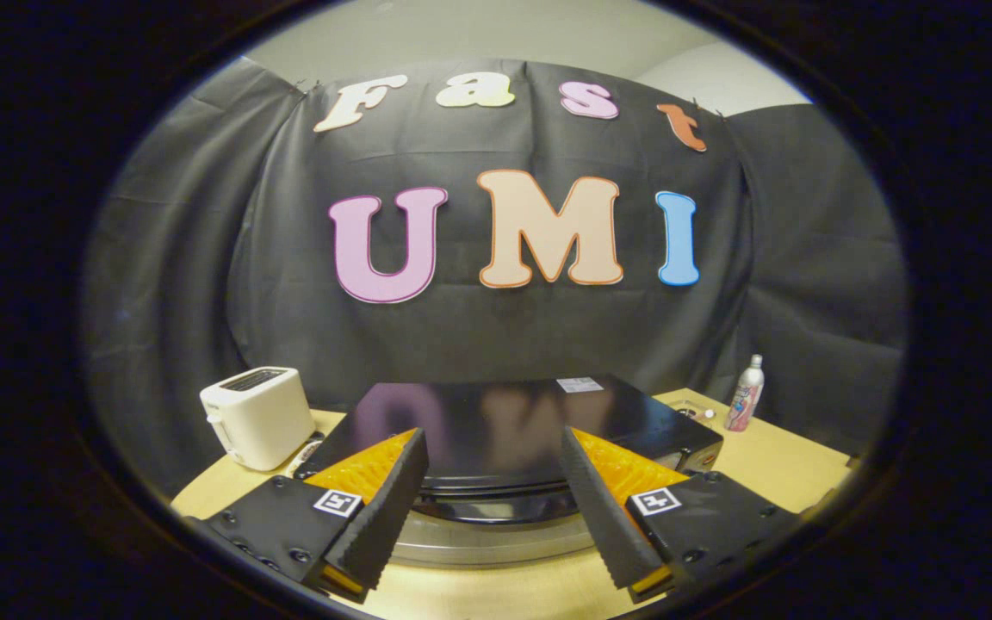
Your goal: Open the toaster oven, put the food inside, and close the toaster oven door.
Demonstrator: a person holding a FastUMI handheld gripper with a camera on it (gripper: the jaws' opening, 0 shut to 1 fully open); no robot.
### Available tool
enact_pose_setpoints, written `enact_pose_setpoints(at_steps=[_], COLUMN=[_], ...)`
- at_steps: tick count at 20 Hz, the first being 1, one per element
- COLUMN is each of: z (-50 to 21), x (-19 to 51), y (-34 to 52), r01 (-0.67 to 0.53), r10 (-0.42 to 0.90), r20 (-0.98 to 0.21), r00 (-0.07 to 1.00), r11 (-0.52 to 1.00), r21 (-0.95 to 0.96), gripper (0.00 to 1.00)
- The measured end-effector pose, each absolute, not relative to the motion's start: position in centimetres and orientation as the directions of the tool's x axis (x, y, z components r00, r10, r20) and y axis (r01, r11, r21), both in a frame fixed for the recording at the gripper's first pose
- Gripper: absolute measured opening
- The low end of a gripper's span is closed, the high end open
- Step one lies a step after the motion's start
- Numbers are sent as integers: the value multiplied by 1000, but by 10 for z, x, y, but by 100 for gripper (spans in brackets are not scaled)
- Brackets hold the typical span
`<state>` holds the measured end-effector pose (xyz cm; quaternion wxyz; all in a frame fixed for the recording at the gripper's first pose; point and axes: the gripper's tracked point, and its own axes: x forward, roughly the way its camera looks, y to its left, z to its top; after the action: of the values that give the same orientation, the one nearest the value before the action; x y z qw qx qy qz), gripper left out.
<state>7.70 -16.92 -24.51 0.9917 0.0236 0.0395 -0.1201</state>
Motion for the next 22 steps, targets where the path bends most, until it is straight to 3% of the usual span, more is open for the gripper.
enact_pose_setpoints(at_steps=[16,22], z=[-265,-283], x=[39,-8], y=[-171,-168], r01=[241,291], r10=[-246,-291], r20=[33,-12], r00=[969,957], r11=[964,950], r21=[112,111], gripper=[96,96])
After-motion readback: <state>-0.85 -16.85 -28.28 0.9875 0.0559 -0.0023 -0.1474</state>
